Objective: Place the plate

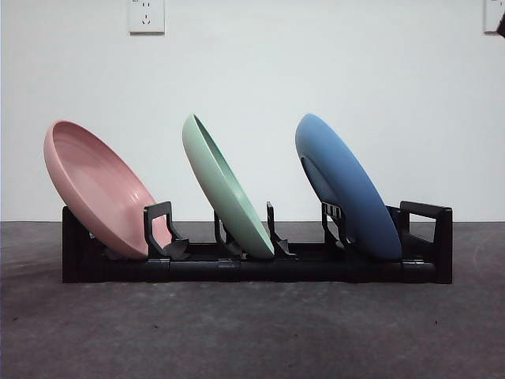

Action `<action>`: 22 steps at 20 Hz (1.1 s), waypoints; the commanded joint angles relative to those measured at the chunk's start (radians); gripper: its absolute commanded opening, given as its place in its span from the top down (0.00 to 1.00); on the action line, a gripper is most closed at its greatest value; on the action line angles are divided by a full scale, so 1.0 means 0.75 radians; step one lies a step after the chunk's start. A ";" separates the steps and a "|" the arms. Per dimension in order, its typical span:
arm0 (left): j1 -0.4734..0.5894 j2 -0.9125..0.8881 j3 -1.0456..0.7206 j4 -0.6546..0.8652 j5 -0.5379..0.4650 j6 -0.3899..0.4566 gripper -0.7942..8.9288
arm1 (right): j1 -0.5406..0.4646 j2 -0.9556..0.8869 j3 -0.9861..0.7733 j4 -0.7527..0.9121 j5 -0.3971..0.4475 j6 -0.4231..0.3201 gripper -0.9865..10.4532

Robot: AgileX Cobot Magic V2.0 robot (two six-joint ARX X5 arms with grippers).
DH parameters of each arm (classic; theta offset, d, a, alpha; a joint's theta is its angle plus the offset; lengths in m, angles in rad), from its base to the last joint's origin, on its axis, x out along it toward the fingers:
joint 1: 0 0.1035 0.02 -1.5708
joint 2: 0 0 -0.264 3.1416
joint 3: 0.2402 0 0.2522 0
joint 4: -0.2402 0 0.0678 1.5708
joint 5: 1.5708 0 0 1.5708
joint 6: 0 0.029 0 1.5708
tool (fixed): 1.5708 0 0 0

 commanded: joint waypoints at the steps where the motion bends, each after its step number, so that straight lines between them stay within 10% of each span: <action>1: -0.005 0.007 0.030 0.012 0.007 0.013 0.56 | 0.026 0.027 0.026 0.005 0.004 0.011 0.62; 22: -0.005 0.007 0.030 0.050 0.007 -0.002 0.56 | 0.412 1.169 0.926 -0.015 0.180 0.021 0.63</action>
